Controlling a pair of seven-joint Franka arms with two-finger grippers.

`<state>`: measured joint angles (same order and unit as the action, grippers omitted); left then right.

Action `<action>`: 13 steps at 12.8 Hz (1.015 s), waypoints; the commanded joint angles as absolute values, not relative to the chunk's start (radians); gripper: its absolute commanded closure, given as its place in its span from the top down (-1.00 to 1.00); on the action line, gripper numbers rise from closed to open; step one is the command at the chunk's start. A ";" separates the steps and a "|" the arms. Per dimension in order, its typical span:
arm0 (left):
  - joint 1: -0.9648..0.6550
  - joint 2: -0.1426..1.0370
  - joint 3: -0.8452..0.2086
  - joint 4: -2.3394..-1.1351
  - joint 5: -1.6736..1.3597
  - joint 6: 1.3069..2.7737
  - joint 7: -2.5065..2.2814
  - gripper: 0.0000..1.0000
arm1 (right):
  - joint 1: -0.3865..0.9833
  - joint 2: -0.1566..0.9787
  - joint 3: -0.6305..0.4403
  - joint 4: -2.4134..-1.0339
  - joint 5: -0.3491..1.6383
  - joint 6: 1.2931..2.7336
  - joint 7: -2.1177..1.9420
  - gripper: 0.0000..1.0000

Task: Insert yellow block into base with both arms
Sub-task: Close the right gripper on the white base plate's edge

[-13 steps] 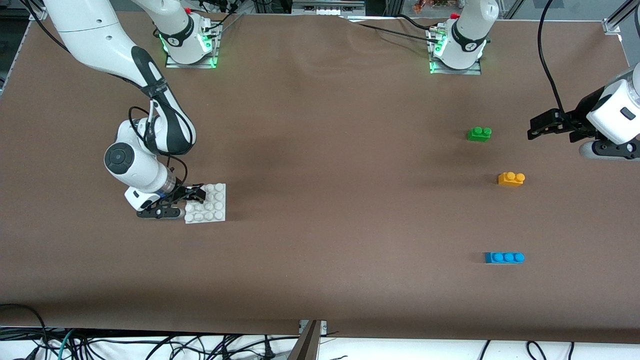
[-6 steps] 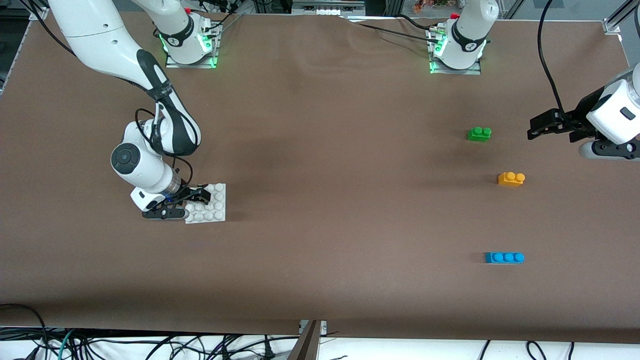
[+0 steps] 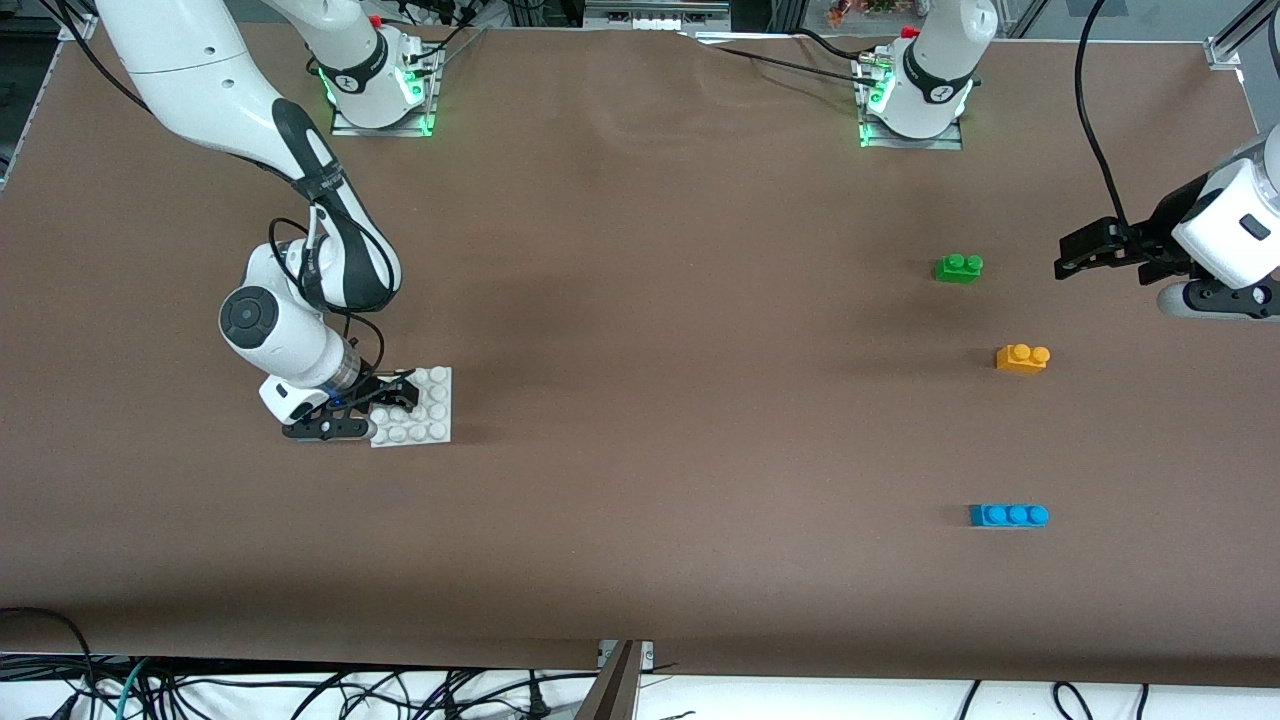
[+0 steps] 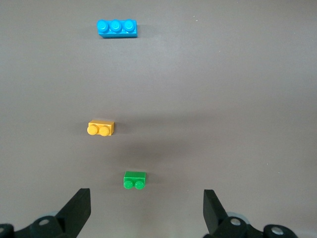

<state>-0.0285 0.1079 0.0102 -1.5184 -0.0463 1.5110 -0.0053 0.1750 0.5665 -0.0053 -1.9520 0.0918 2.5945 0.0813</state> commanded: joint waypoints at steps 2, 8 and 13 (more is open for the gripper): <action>-0.031 0.110 0.012 -1.500 -0.064 1.494 0.014 1.00 | 0.169 0.586 -0.005 -1.942 0.107 2.608 0.061 0.53; -0.031 0.110 0.012 -1.500 -0.064 1.494 0.014 1.00 | 0.164 0.601 -0.005 -1.942 0.109 2.631 0.057 0.43; -0.031 0.110 0.012 -1.500 -0.064 1.494 0.015 1.00 | 0.164 0.620 -0.005 -1.939 0.110 2.654 0.057 0.41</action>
<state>-0.0303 0.1079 0.0101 -1.5184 -0.0463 1.5110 -0.0053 0.1731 0.5866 -0.0015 -1.9516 0.0966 2.6256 0.0782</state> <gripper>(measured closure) 0.000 0.286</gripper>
